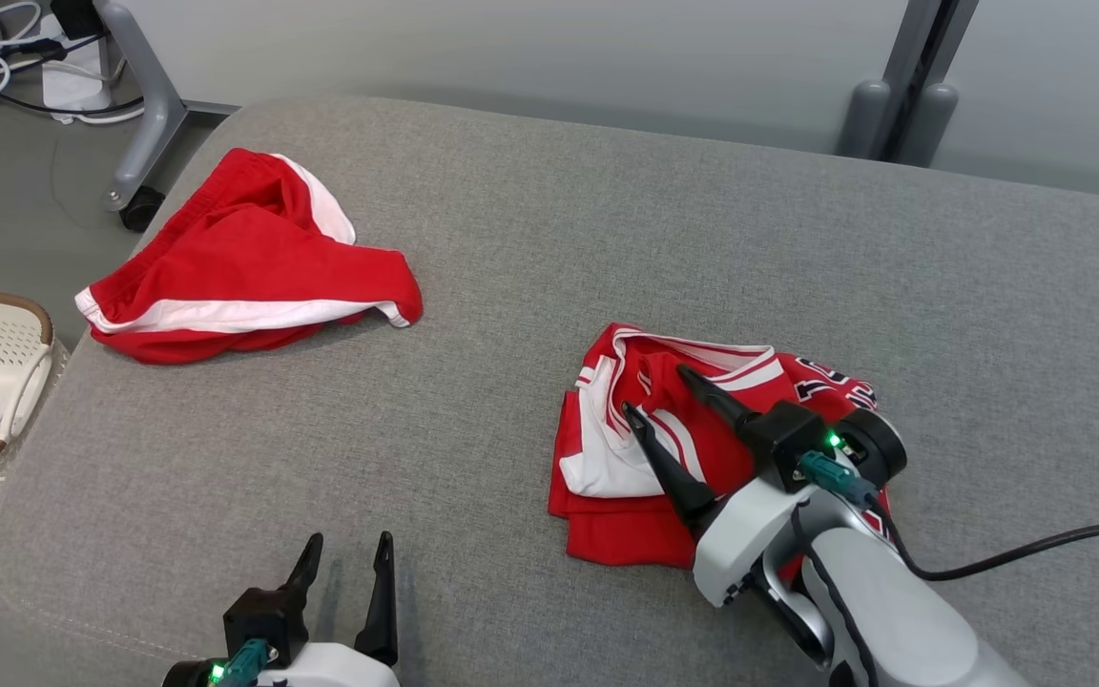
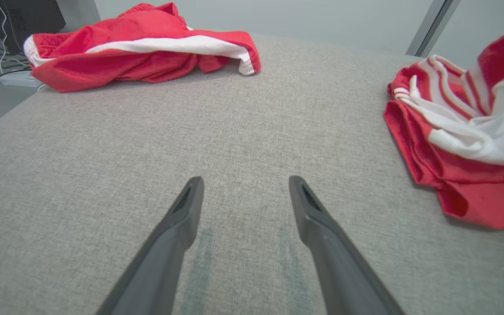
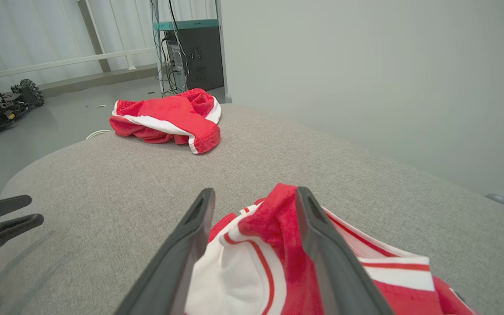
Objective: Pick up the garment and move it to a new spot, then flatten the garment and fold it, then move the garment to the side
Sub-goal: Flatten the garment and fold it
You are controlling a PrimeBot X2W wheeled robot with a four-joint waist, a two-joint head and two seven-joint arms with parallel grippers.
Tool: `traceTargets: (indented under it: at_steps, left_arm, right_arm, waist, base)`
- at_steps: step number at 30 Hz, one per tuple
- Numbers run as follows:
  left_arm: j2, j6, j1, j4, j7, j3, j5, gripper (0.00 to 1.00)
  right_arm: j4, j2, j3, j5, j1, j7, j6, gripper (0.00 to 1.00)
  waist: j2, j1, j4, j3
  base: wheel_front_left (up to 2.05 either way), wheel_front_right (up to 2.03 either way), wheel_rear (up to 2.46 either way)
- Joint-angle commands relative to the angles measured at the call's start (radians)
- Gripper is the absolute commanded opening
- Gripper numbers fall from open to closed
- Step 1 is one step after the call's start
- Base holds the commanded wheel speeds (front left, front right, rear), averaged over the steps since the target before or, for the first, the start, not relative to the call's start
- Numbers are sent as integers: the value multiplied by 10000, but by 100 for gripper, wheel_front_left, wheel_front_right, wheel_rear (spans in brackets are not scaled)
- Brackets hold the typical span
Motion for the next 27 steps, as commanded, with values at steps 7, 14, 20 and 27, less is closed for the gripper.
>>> traceTargets:
  at_steps: [7,14,20,27]
  left_arm:
    - [43,68,-351,0,-15,-153,-213,100]
    - [42,57,-472,95,-15,-282,-324,100]
    - [41,58,-433,154,-15,-256,-334,100]
    - [40,15,-362,241,-16,-287,-383,100]
  right_arm:
    - [430,-72,93,-199,-9,-32,-3,78]
    - [642,-68,51,-313,-240,-34,-3,50]
    - [650,-71,-79,-489,-319,-36,-3,48]
    - [915,-66,-248,-765,-474,19,-3,45]
  waist:
    - [0,0,-12,132]
    - [0,0,158,259]
    - [0,0,280,287]
    - [0,0,378,294]
  base:
    - [0,0,0]
    - [0,0,0]
    - [0,0,0]
    - [0,0,0]
